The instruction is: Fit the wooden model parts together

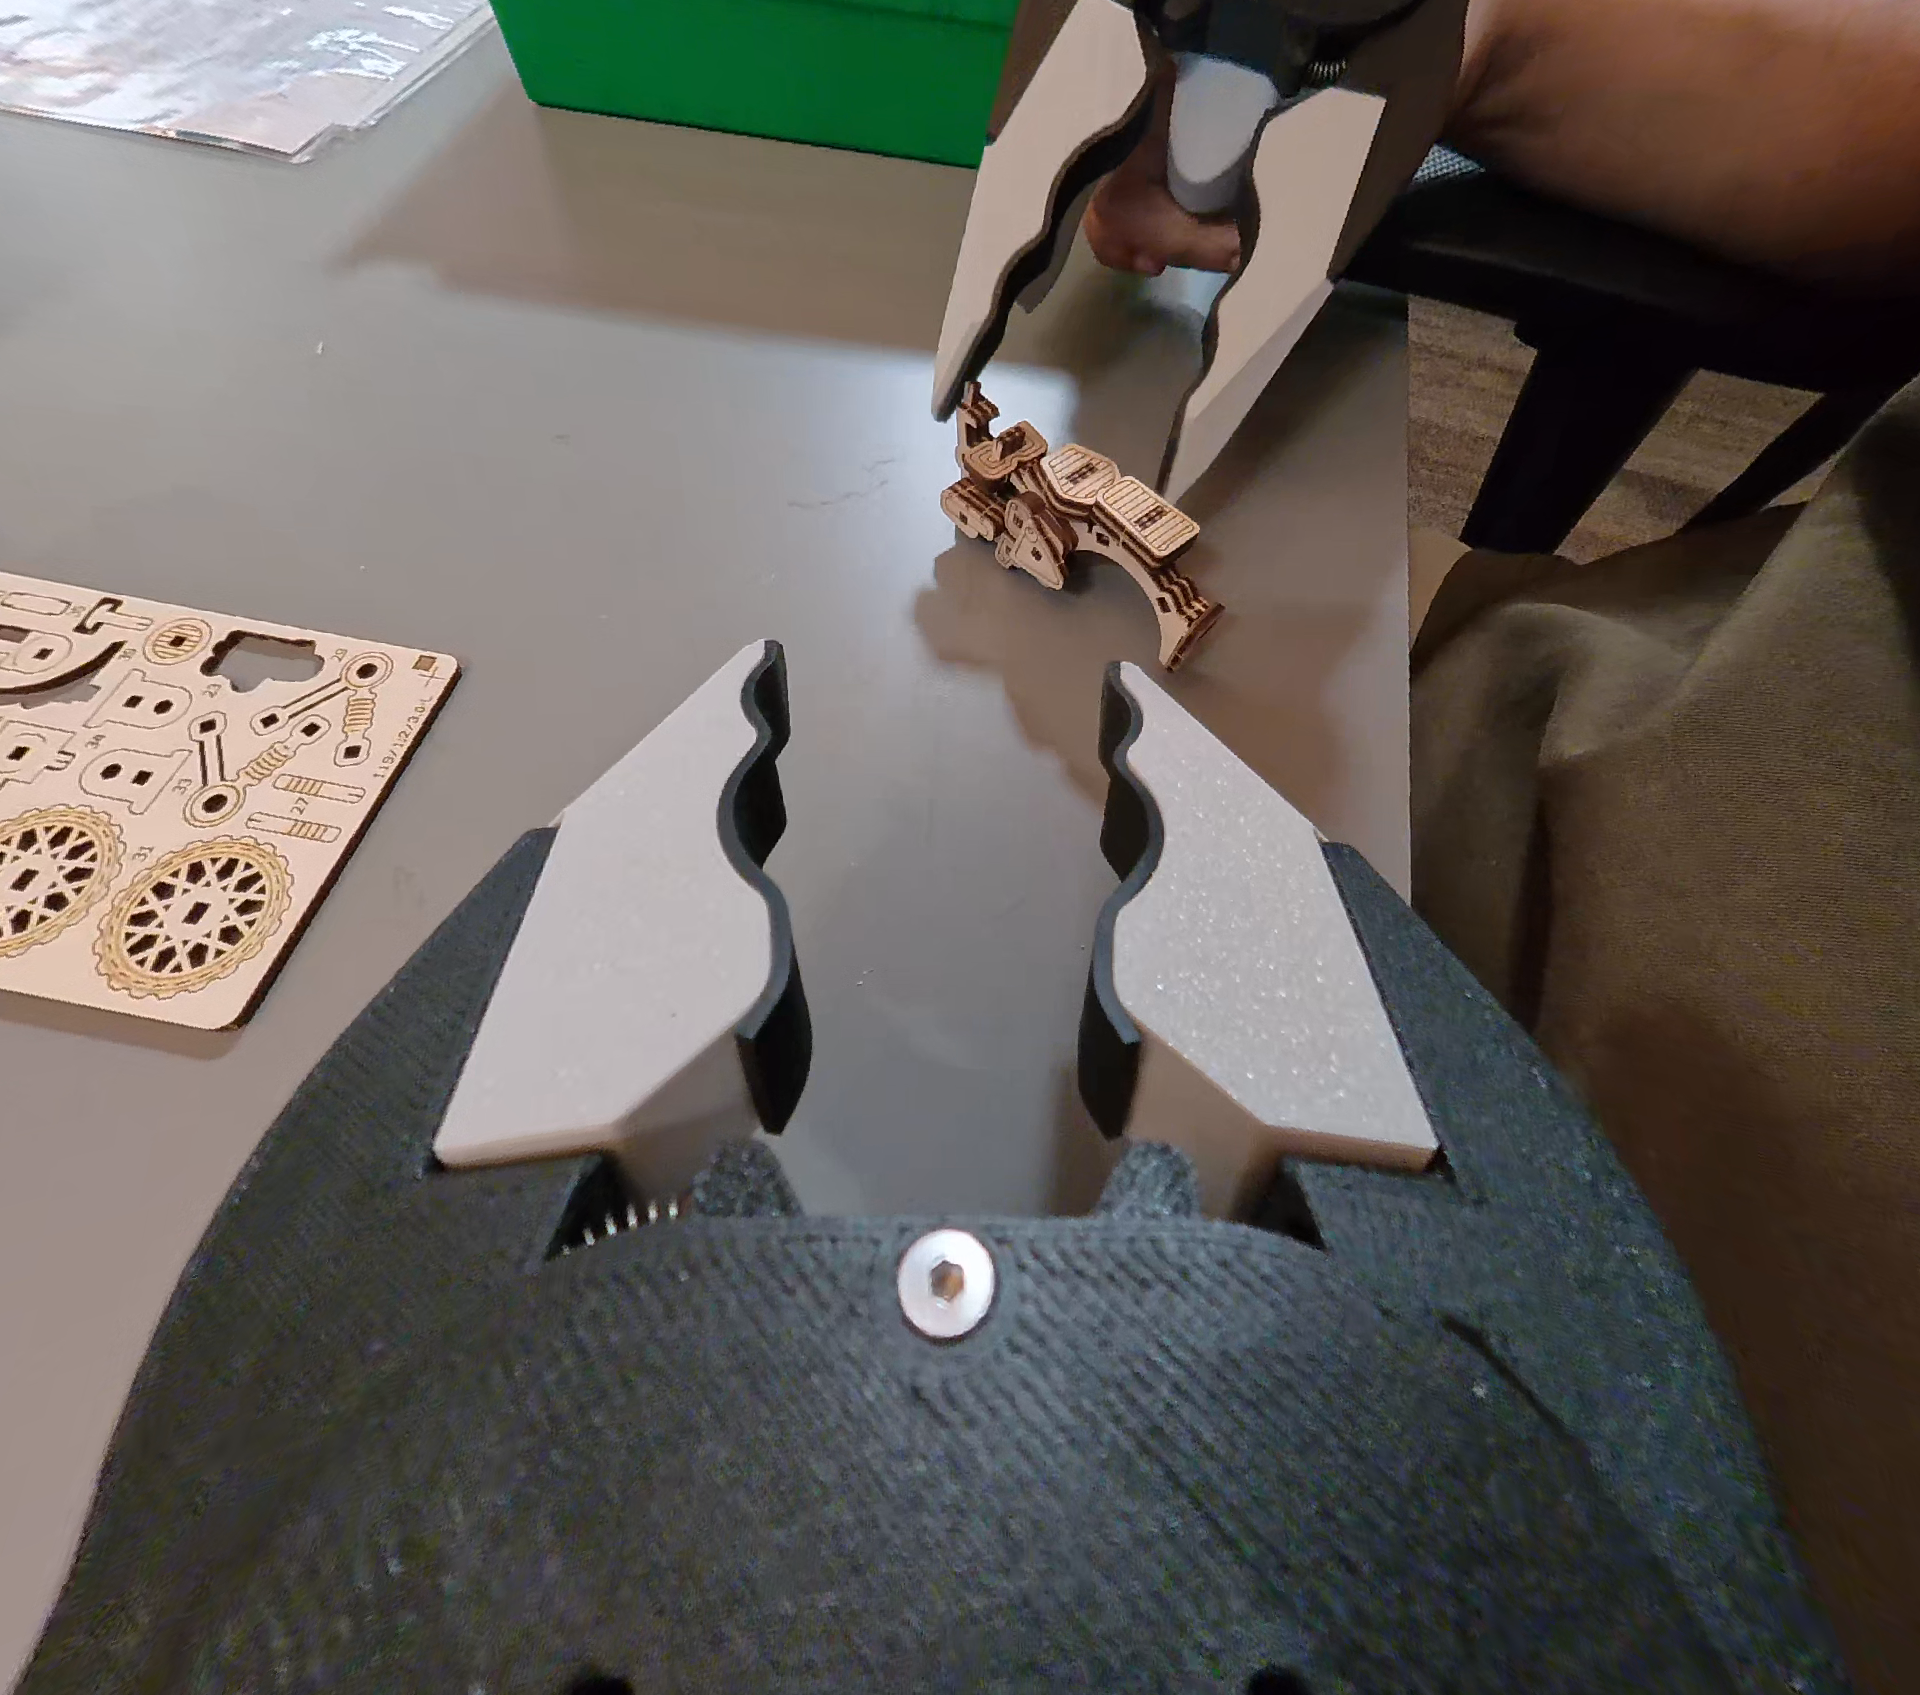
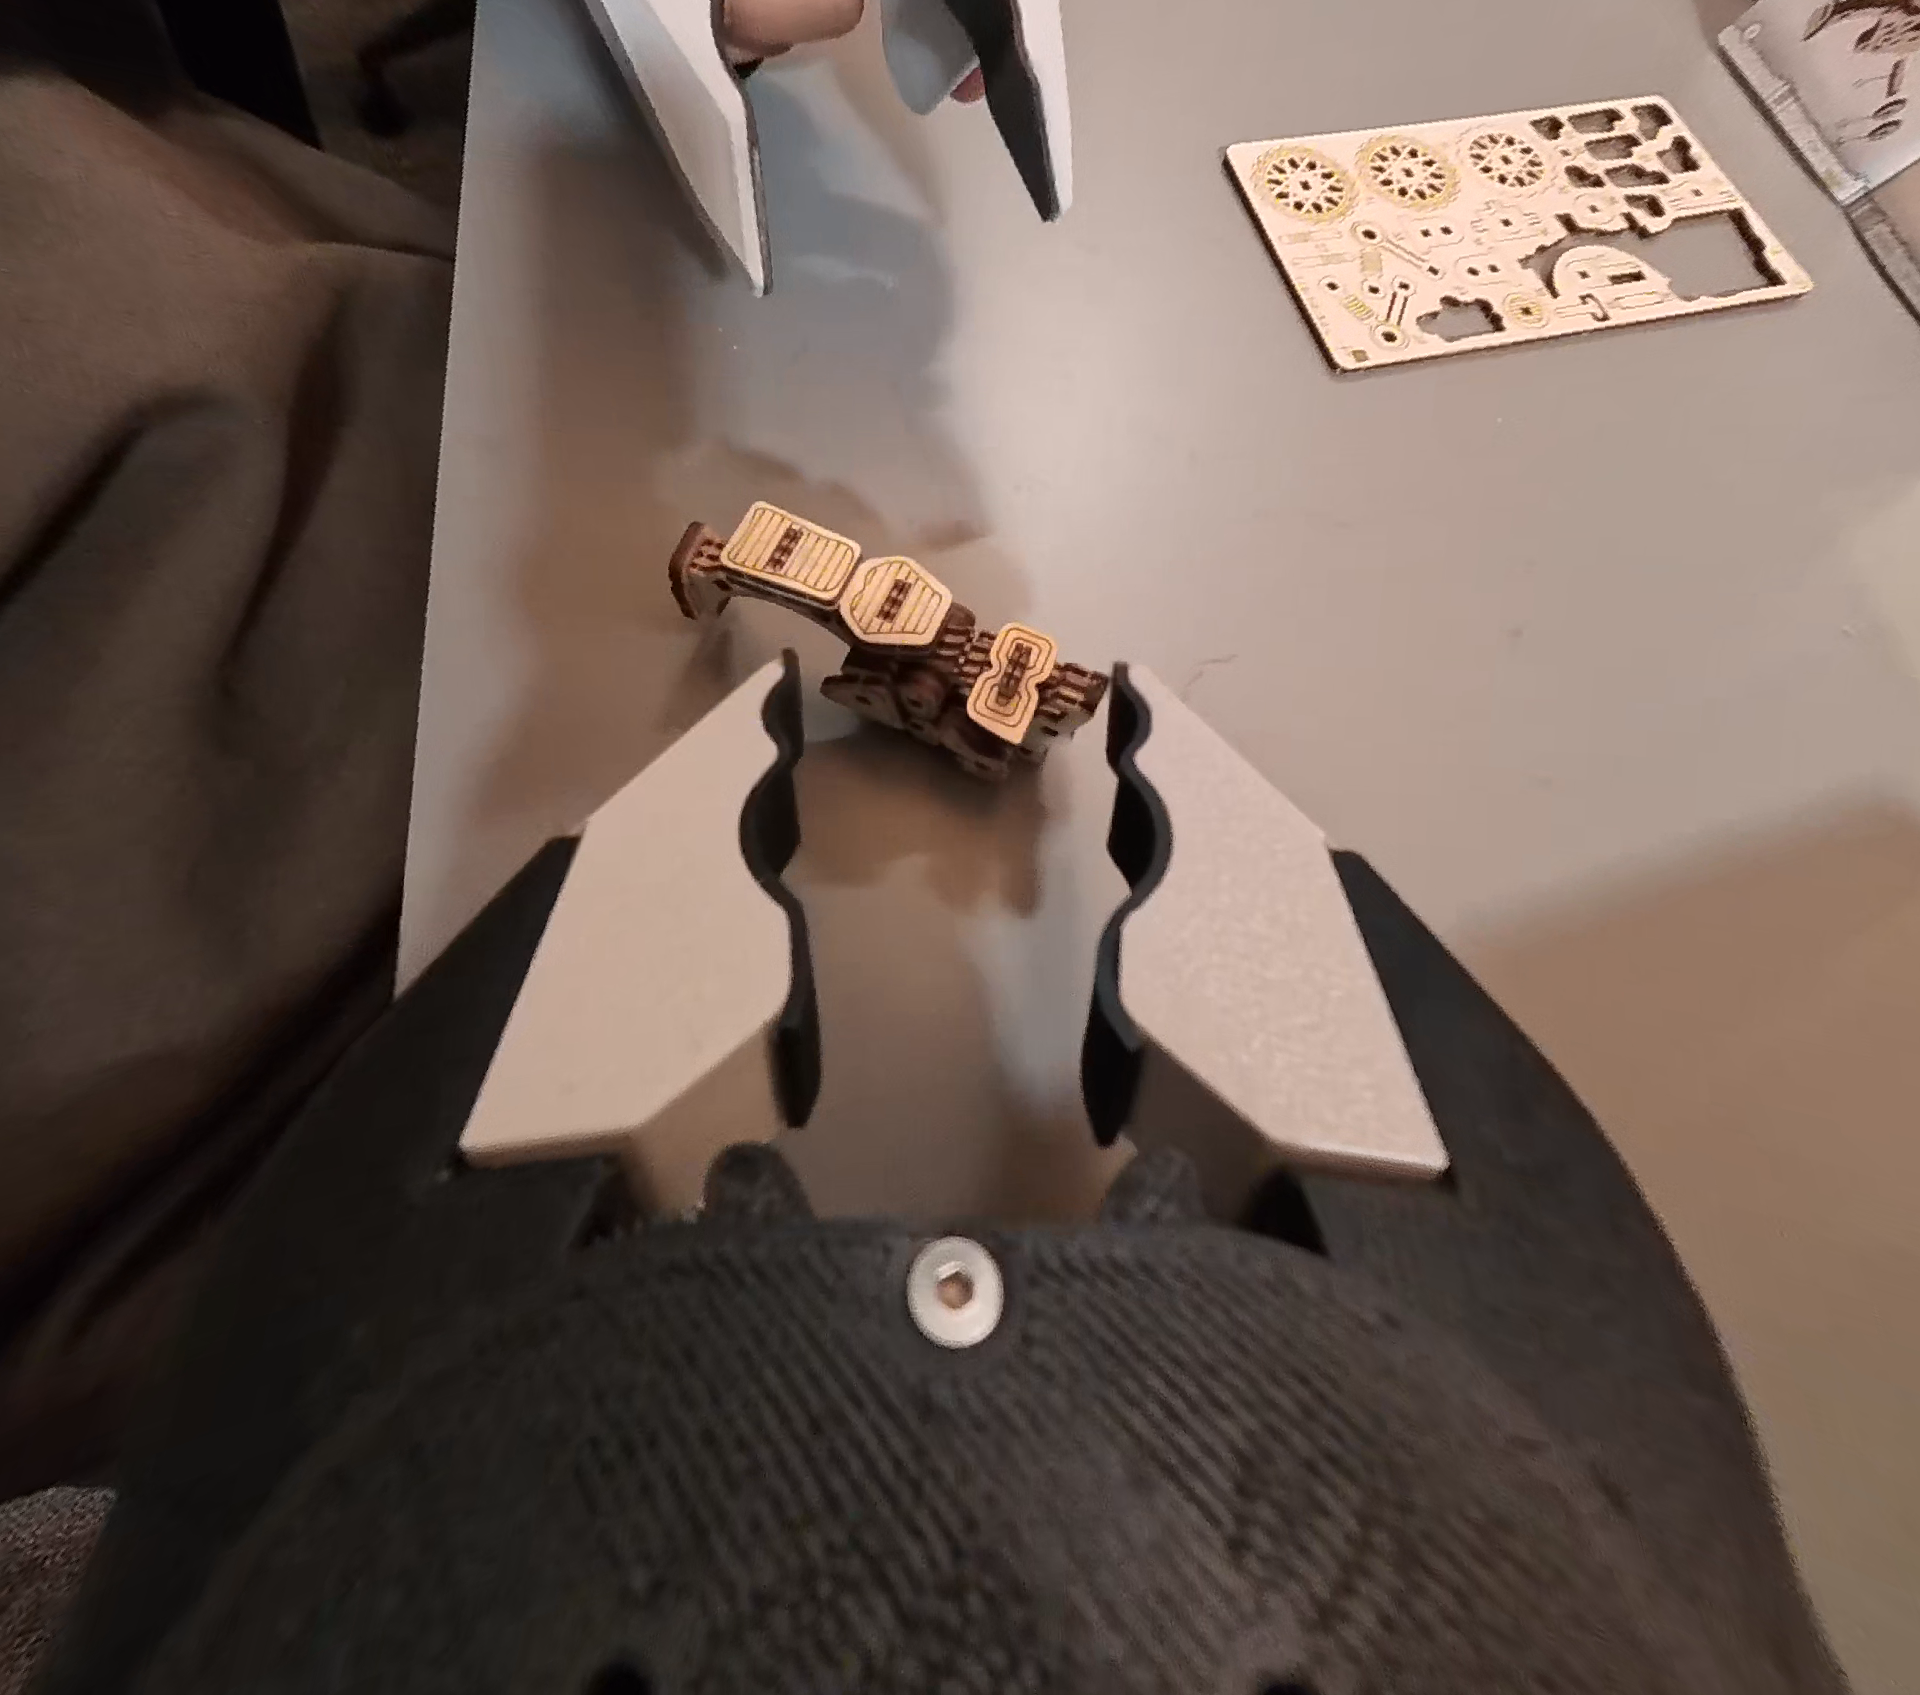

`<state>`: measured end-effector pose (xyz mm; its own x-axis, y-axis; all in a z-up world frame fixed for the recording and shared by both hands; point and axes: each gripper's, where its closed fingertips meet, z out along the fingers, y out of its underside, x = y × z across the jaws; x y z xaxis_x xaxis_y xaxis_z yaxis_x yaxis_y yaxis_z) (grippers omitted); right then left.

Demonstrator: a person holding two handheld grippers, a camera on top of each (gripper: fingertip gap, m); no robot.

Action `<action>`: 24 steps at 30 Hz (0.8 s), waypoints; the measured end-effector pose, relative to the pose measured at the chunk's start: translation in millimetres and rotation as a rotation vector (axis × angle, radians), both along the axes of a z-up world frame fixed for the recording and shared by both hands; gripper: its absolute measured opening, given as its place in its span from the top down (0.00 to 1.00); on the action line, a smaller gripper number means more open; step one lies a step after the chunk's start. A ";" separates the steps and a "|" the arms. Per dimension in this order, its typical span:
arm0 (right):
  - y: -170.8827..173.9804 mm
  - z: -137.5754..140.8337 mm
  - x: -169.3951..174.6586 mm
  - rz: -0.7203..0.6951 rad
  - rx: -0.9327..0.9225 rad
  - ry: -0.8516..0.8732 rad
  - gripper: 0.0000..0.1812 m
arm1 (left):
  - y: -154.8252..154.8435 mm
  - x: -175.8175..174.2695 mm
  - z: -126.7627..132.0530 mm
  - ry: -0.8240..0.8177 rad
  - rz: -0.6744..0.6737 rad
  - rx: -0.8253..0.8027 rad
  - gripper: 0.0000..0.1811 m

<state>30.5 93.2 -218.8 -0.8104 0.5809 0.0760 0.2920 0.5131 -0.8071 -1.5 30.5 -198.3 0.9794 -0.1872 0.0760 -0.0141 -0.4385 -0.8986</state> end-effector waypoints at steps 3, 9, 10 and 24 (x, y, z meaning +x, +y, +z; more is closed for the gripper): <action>5.8 -1.5 2.2 -0.013 0.010 -0.014 0.70 | 0.0 -0.4 0.1 -0.004 0.001 0.001 0.68; 11.0 2.2 6.0 -0.017 0.007 -0.001 0.75 | -0.1 -0.7 0.4 -0.005 0.003 0.002 0.68; 11.4 1.4 5.8 -0.019 0.018 0.001 0.75 | -0.1 -0.8 0.4 -0.006 0.003 0.002 0.68; 6.0 -19.2 2.8 -0.031 0.090 -0.068 0.74 | 0.4 -2.8 -0.2 -0.028 0.010 -0.005 0.68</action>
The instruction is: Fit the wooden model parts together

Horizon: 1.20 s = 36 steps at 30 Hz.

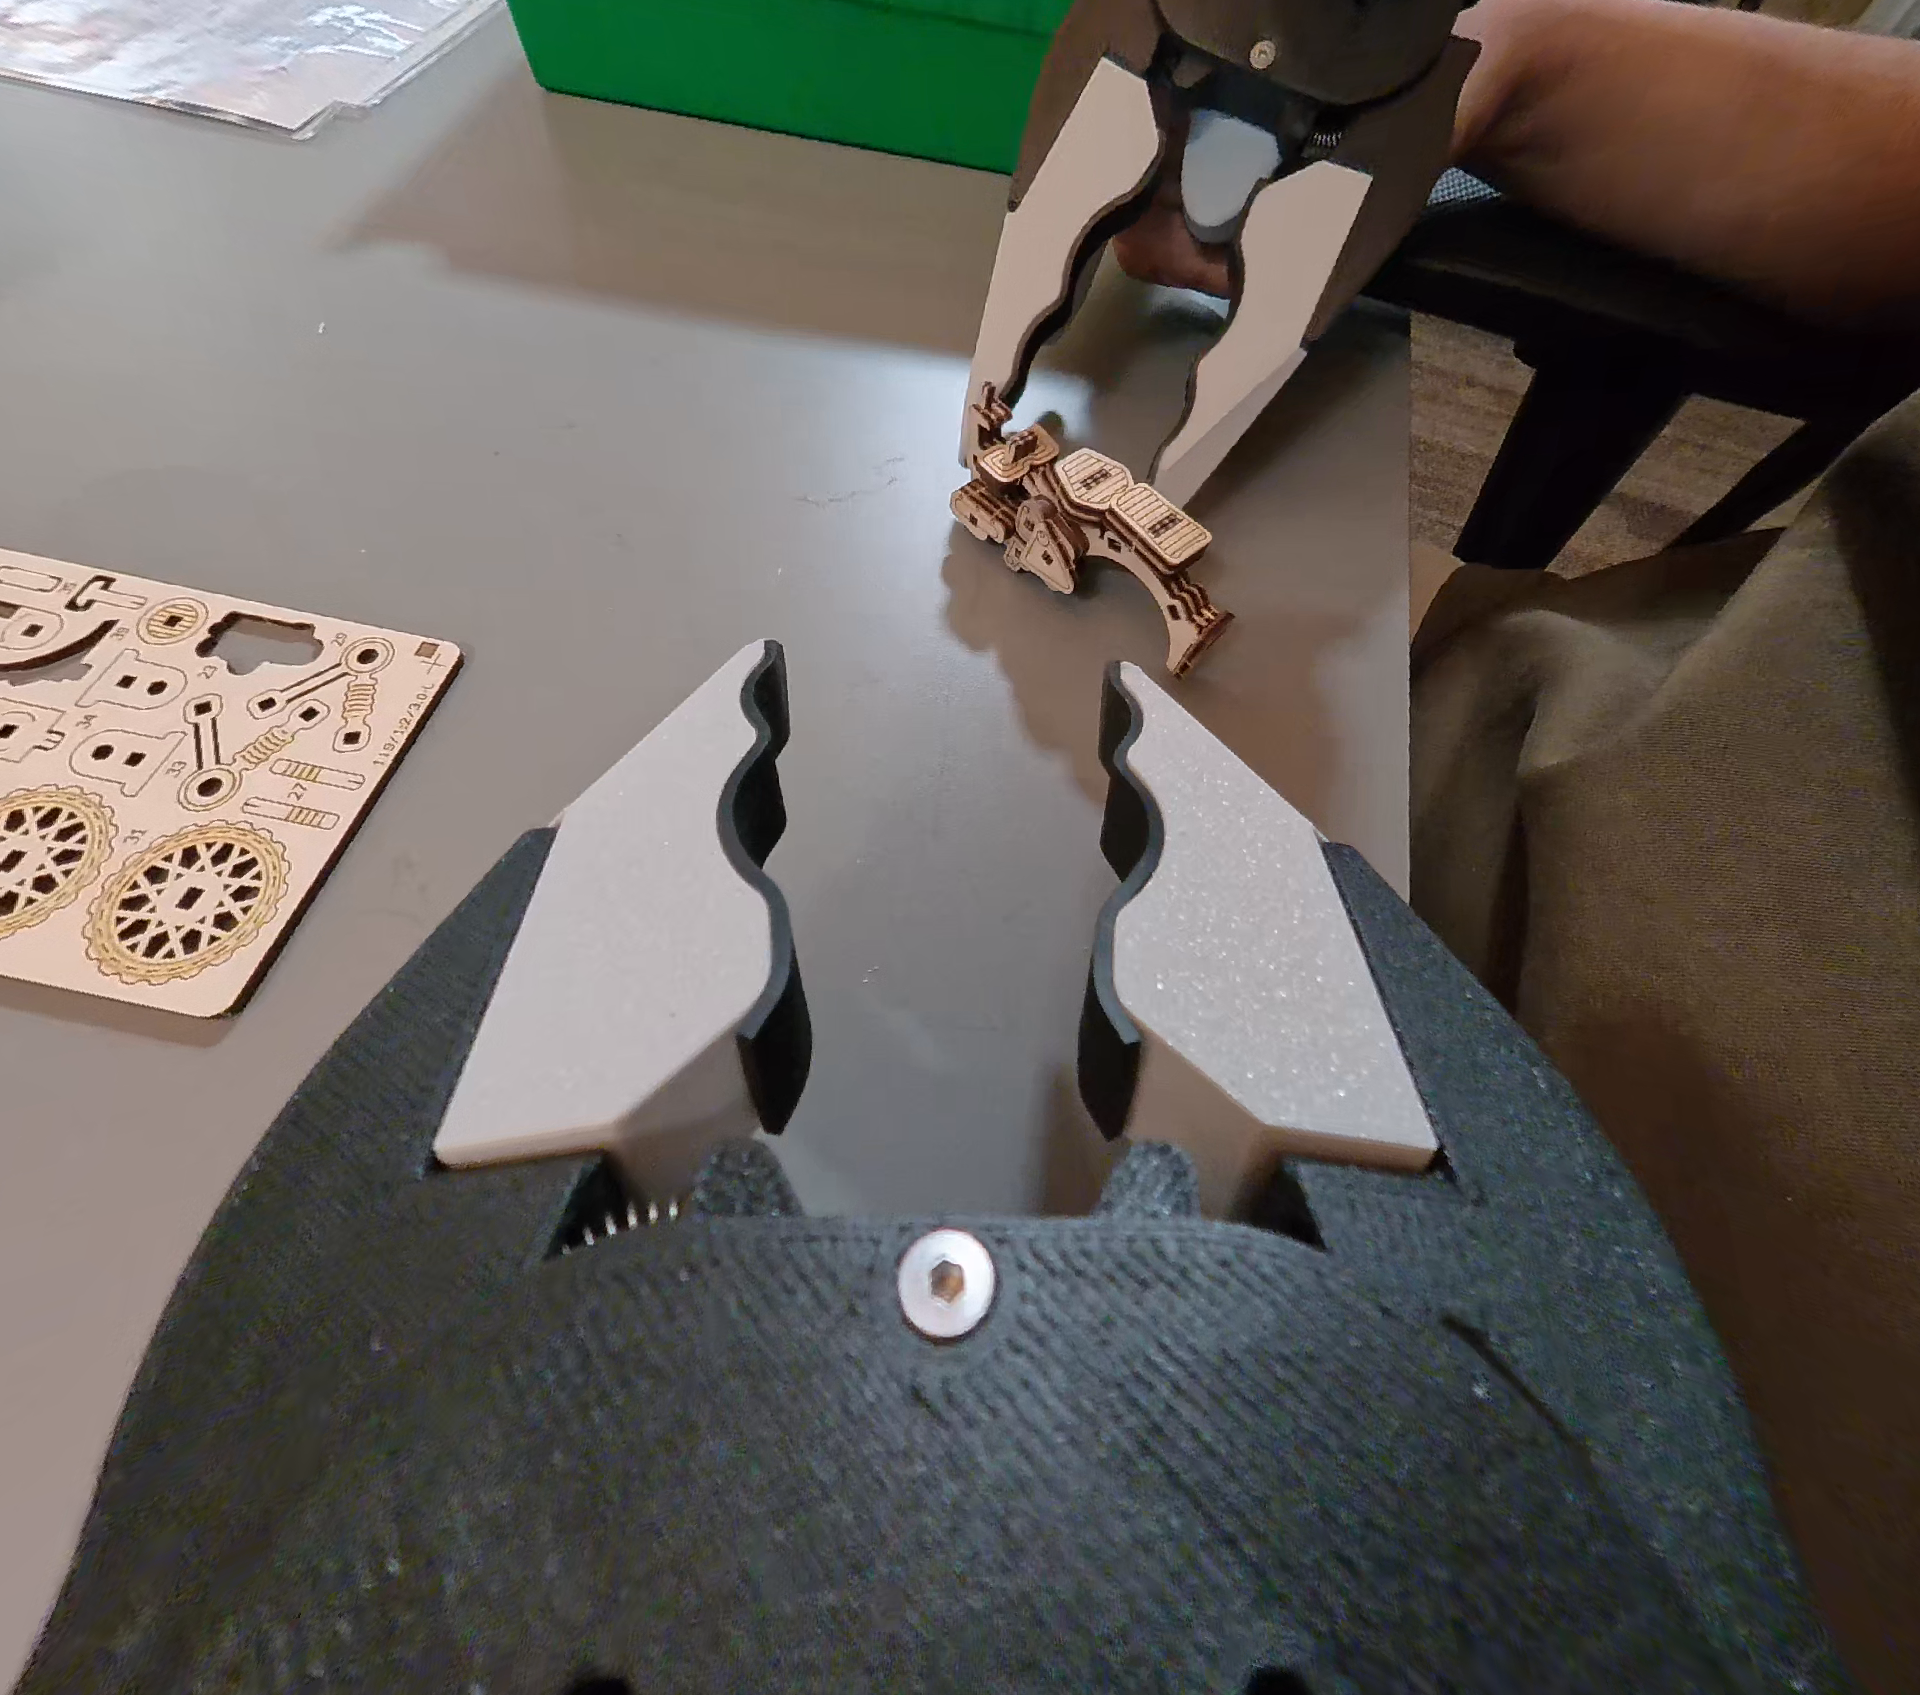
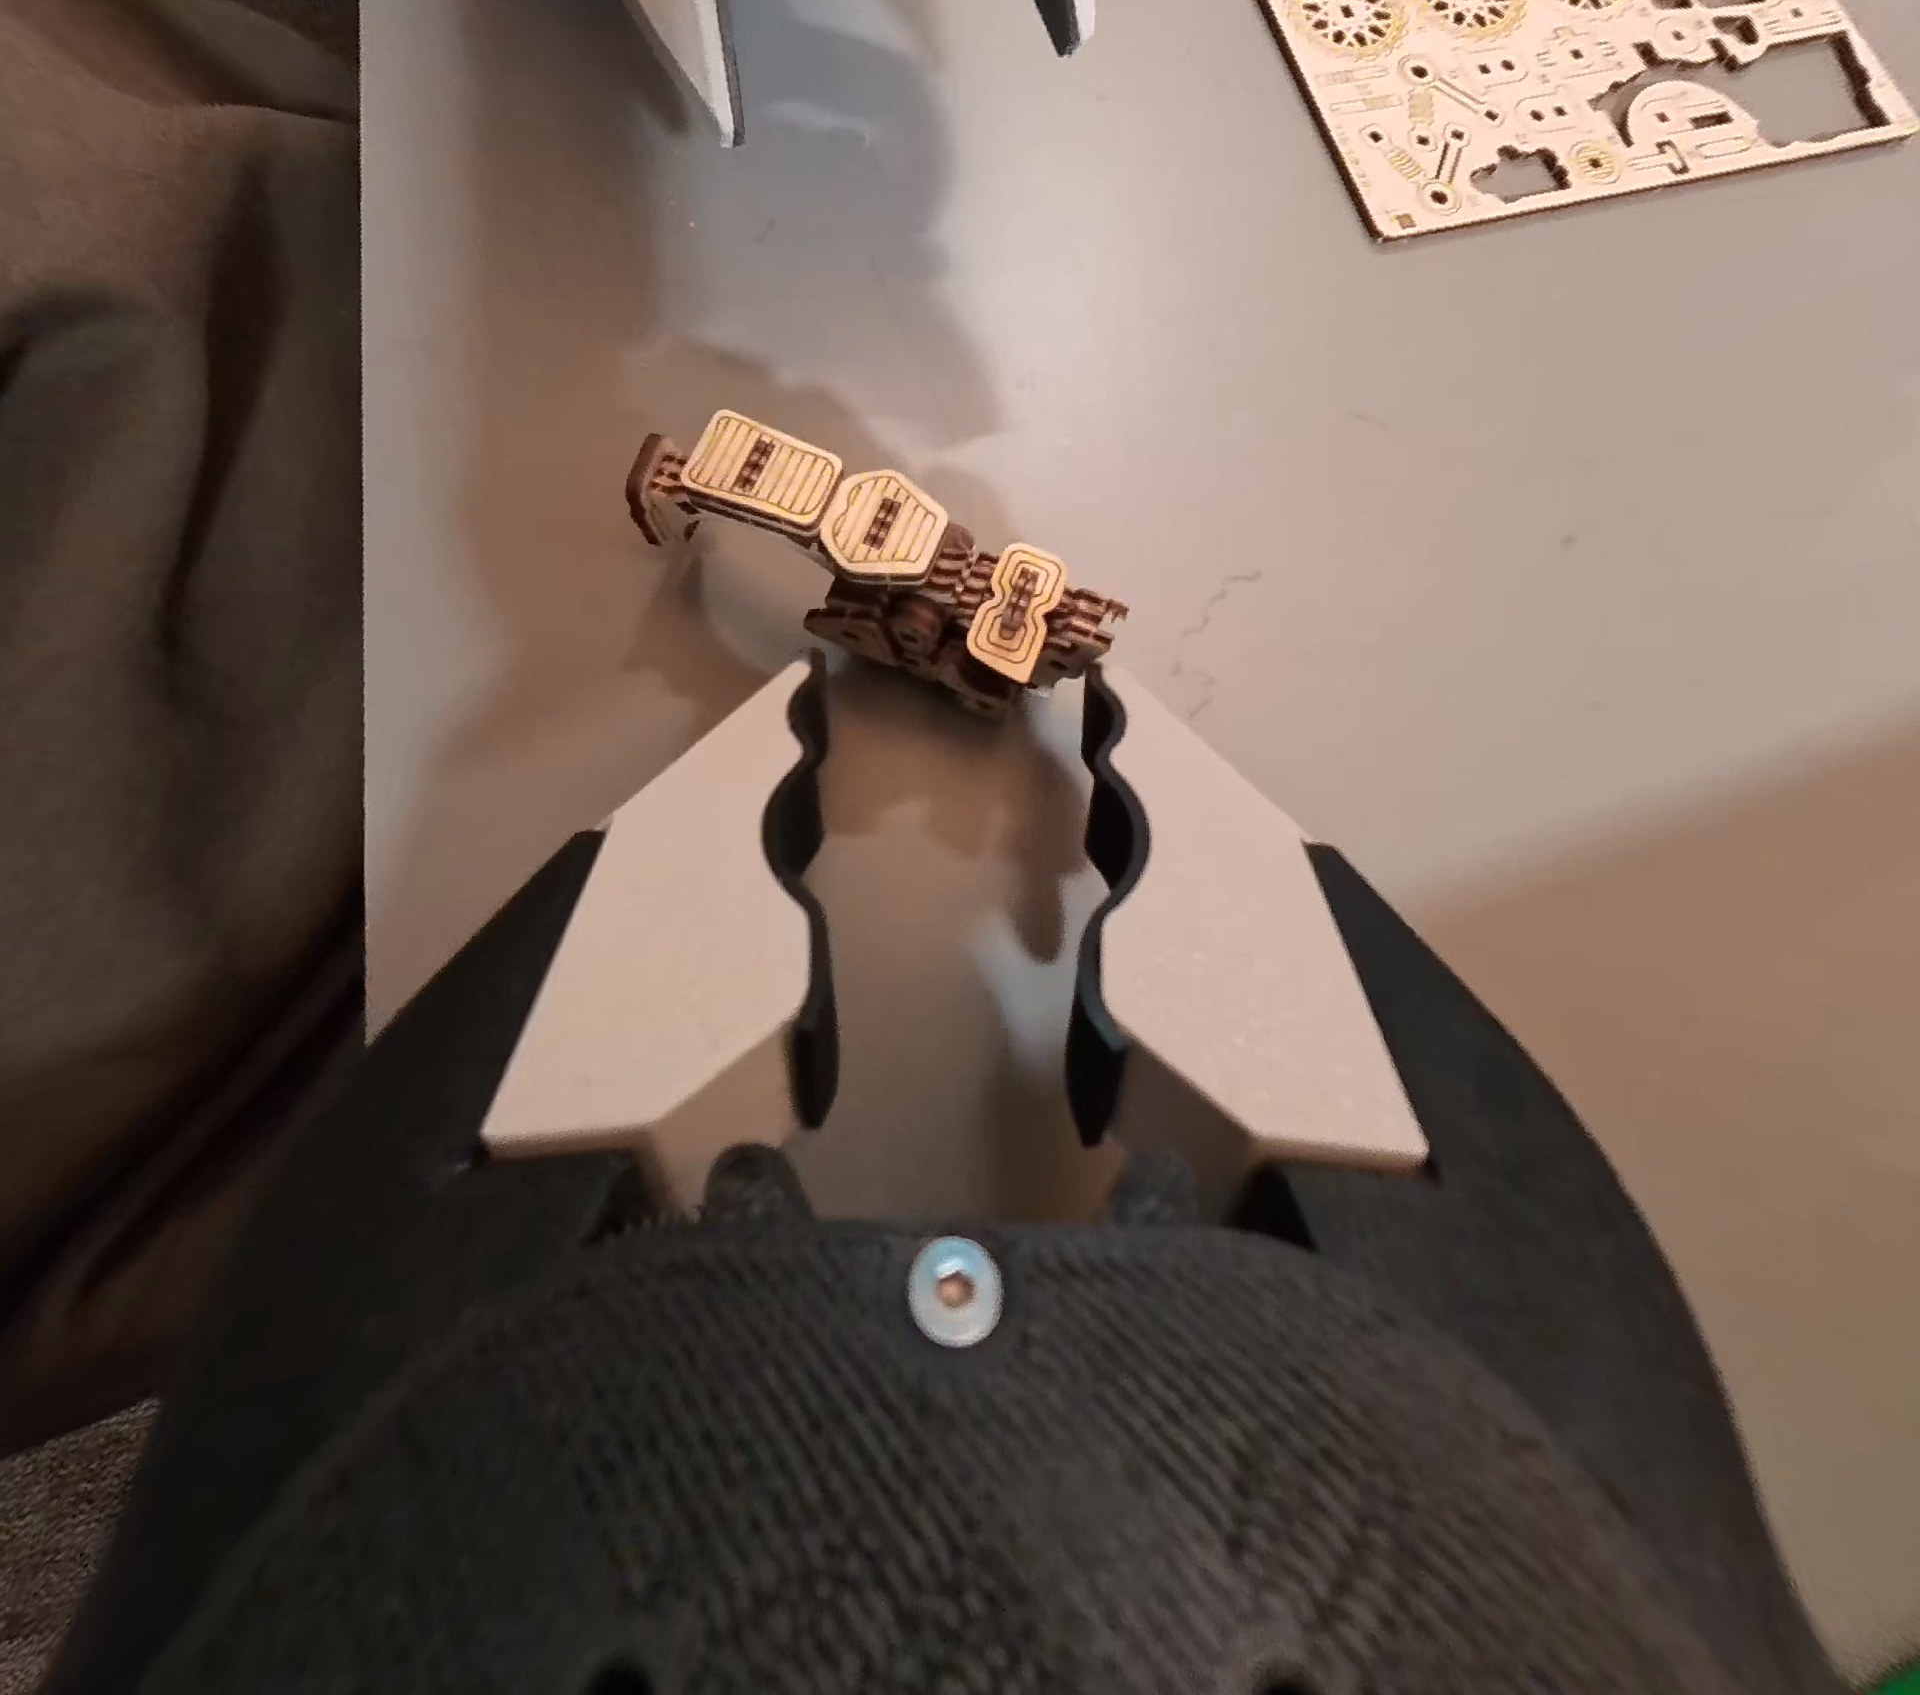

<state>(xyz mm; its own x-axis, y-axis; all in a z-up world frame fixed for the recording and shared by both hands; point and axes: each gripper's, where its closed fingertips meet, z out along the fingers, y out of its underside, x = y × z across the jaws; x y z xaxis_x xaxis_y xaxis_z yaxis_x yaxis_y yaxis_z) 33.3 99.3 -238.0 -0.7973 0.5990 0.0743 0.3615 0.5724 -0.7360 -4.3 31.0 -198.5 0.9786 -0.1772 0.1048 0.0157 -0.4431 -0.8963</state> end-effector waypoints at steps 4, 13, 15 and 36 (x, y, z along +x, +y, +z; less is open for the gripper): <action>1.2 0.0 -2.1 -0.016 0.005 0.001 0.78 | 0.1 -0.1 0.0 0.000 0.000 0.000 0.68; 0.3 -1.9 -3.8 -0.025 0.021 -0.001 0.81 | 0.0 0.1 0.1 0.004 0.000 0.002 0.68; -0.3 -2.4 -3.3 -0.021 0.024 -0.002 0.82 | 0.1 0.1 0.1 0.005 0.000 0.001 0.68; 32.6 49.2 -12.6 0.130 0.161 0.162 0.88 | 1.1 -4.7 -1.3 -0.037 0.019 -0.014 0.68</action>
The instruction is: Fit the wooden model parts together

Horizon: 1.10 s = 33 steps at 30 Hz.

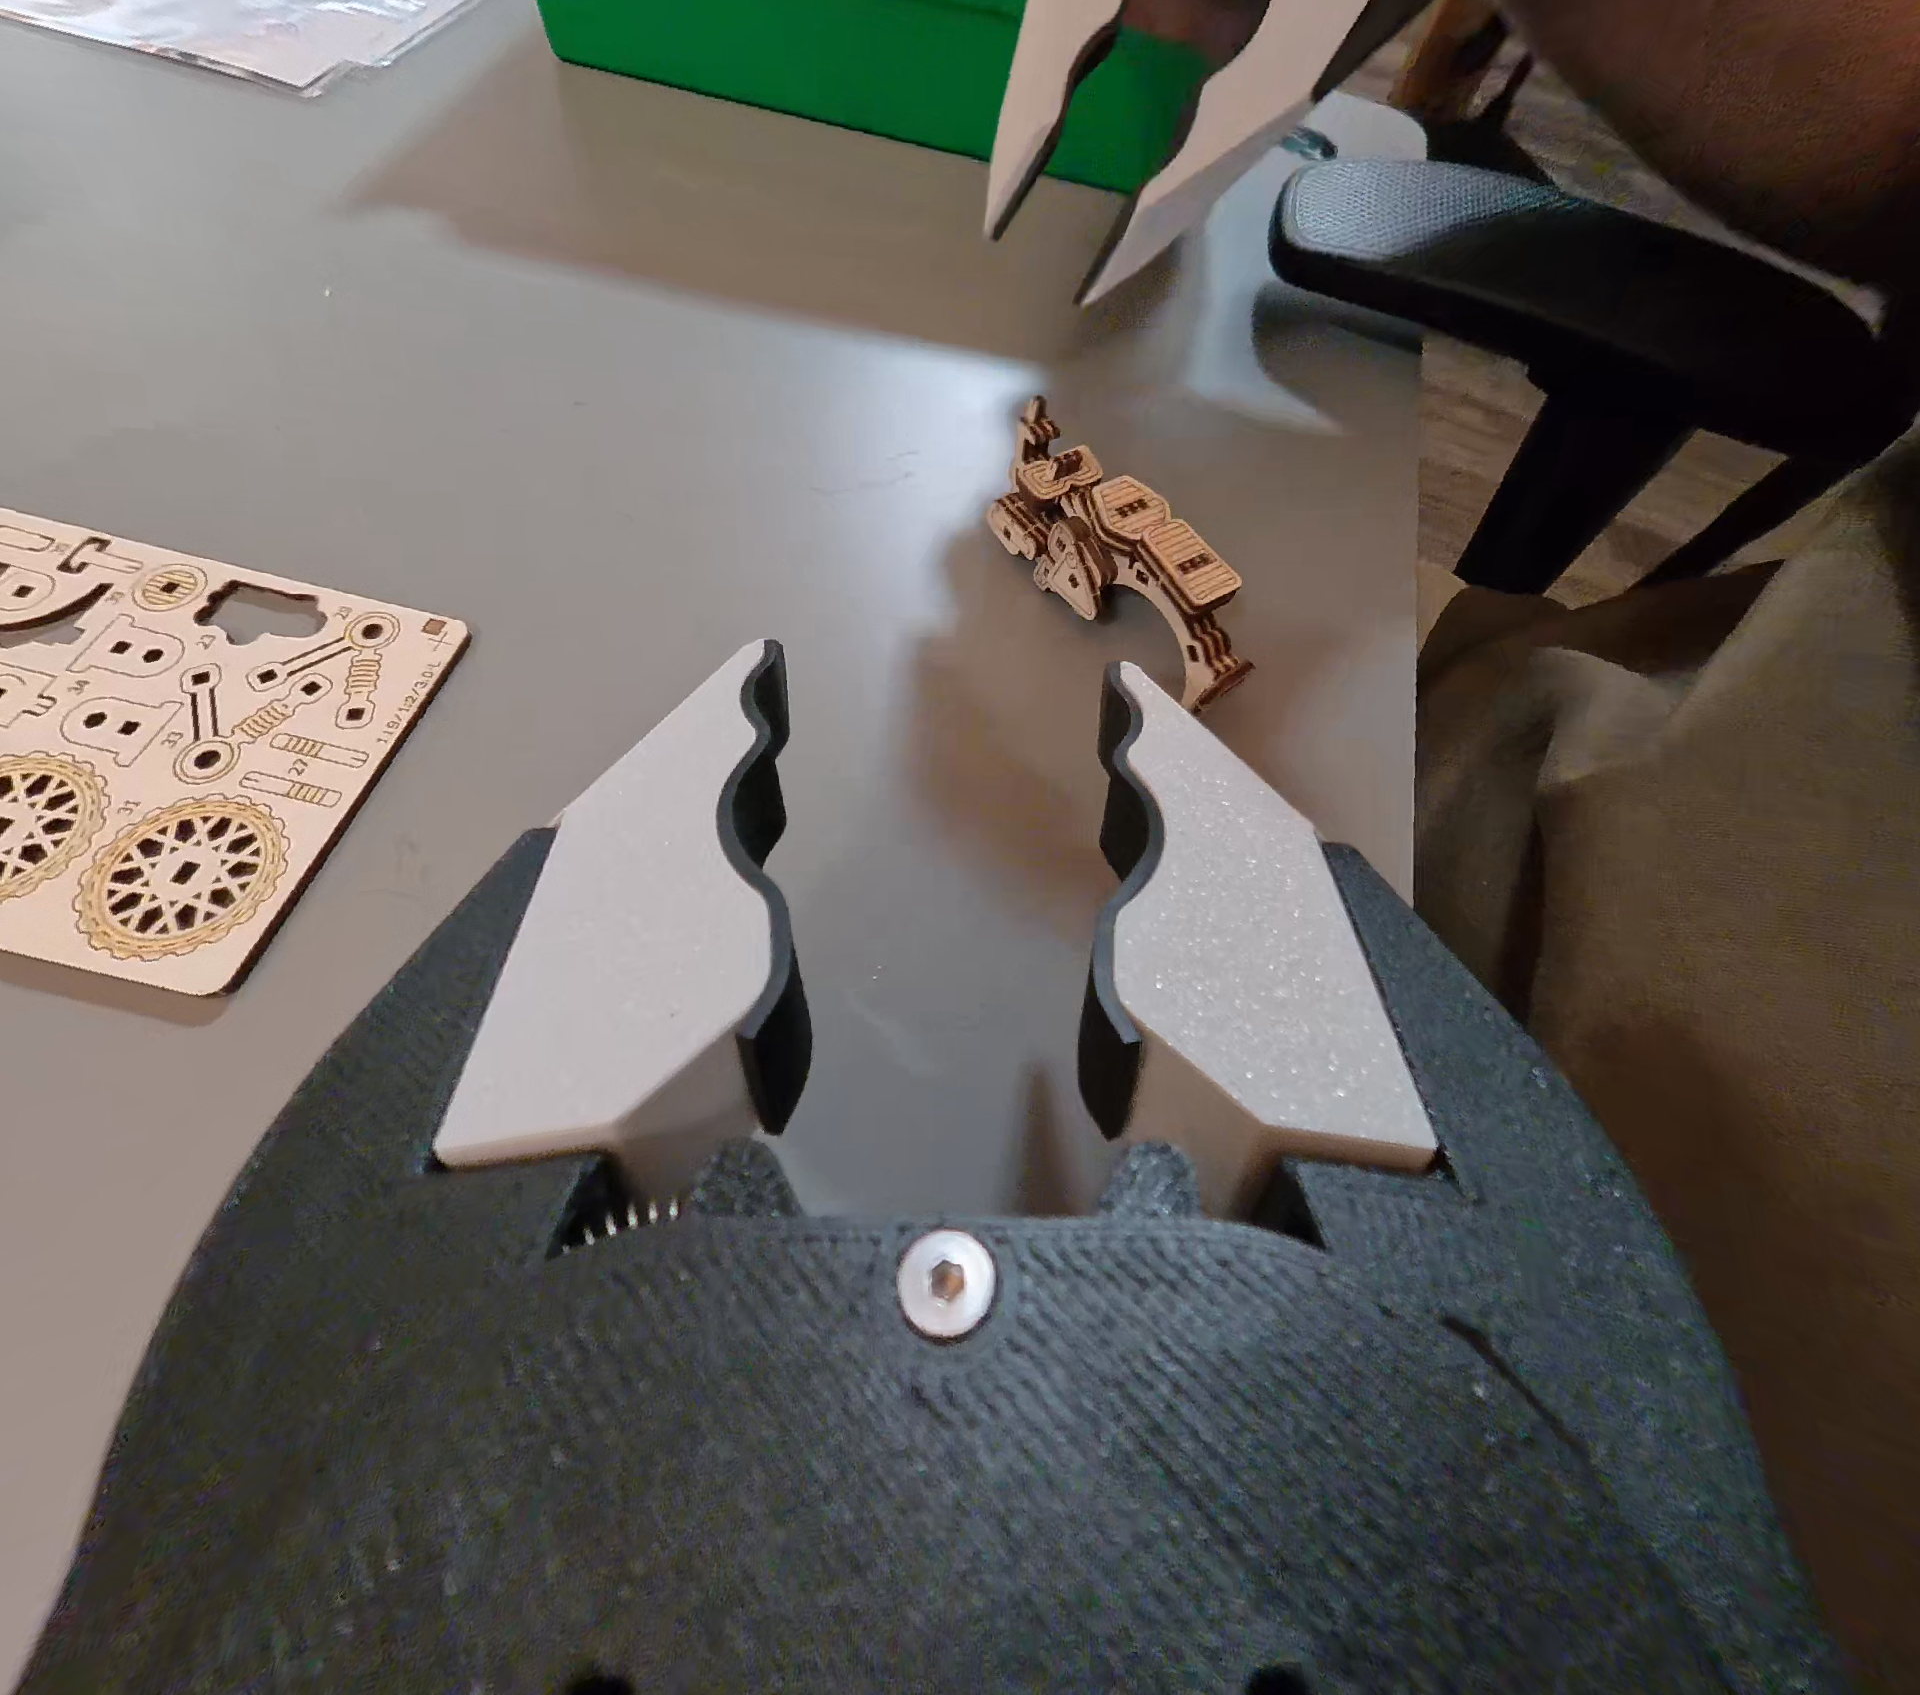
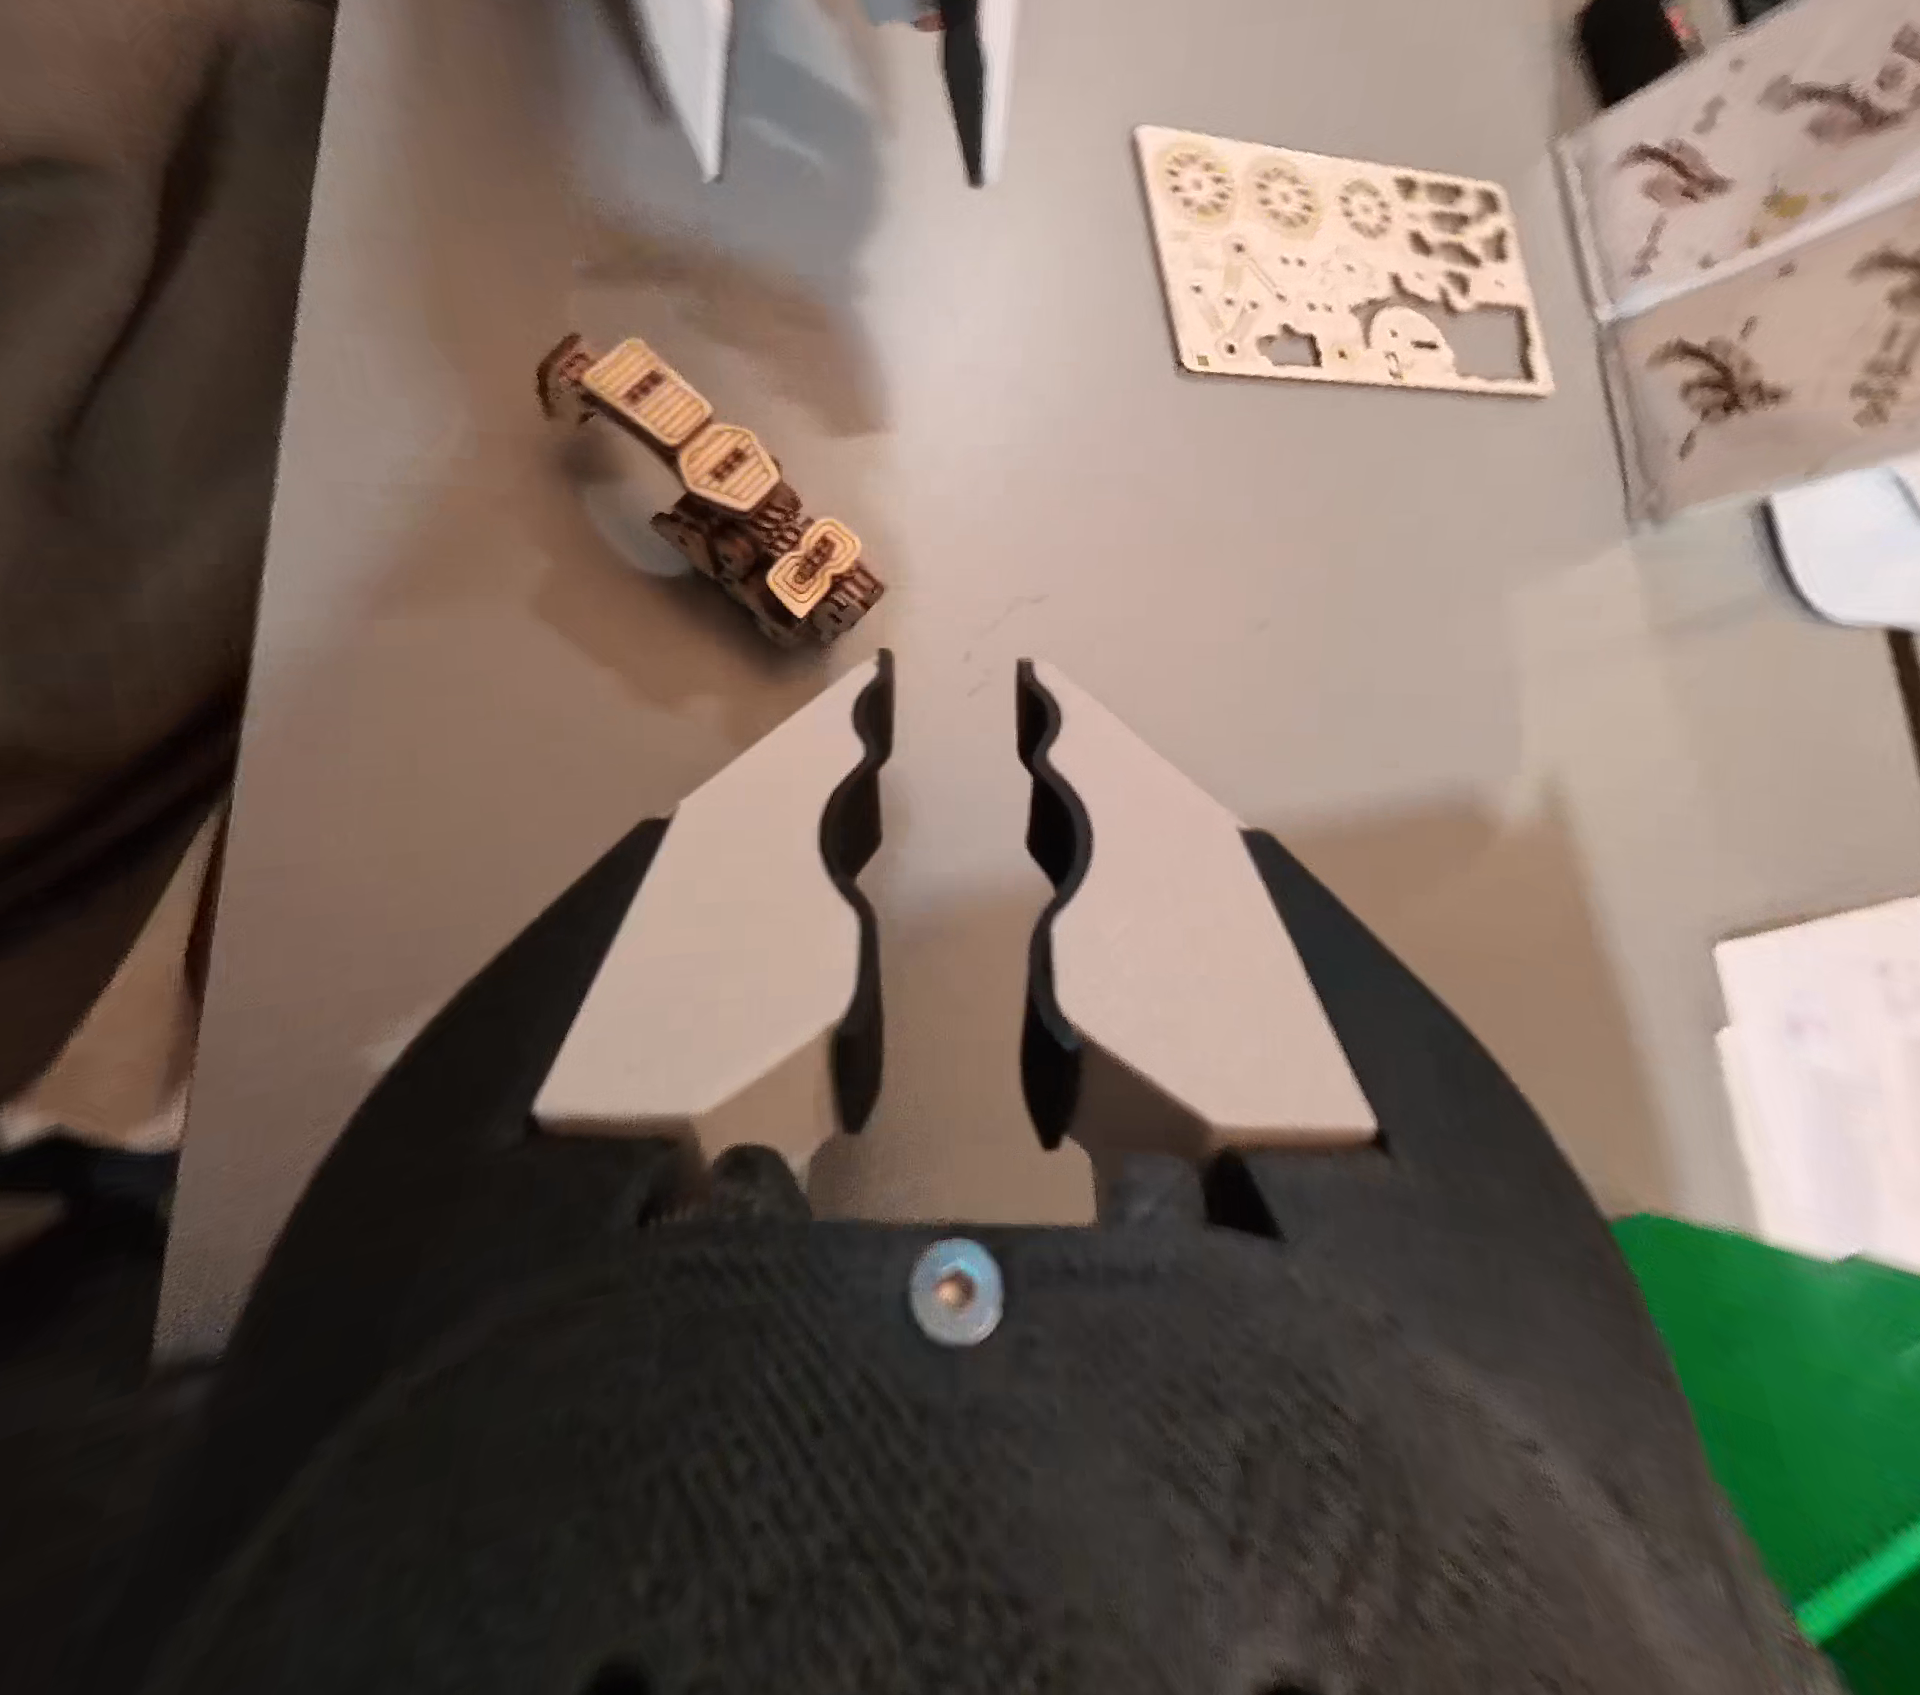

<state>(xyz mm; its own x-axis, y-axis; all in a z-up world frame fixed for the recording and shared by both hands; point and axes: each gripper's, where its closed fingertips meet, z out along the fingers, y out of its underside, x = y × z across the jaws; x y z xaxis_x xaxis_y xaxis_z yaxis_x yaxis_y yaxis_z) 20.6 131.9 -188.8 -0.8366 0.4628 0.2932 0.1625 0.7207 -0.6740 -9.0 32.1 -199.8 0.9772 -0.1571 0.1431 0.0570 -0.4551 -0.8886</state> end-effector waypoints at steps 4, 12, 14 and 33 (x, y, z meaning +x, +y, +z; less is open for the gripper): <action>-7.0 5.9 1.4 0.193 0.197 -0.101 0.88 | 0.0 -5.3 1.4 -0.041 0.023 0.006 0.68; -17.1 -25.2 8.0 0.451 0.539 -0.258 0.88 | -1.2 -6.2 4.5 -0.044 0.029 0.026 0.68; -17.4 -32.1 10.2 0.486 0.580 -0.283 0.88 | -1.7 -4.8 4.6 -0.039 0.022 0.027 0.68; -28.4 -38.4 6.2 0.618 0.674 -0.278 0.95 | -2.8 4.2 1.4 0.023 -0.016 0.013 0.68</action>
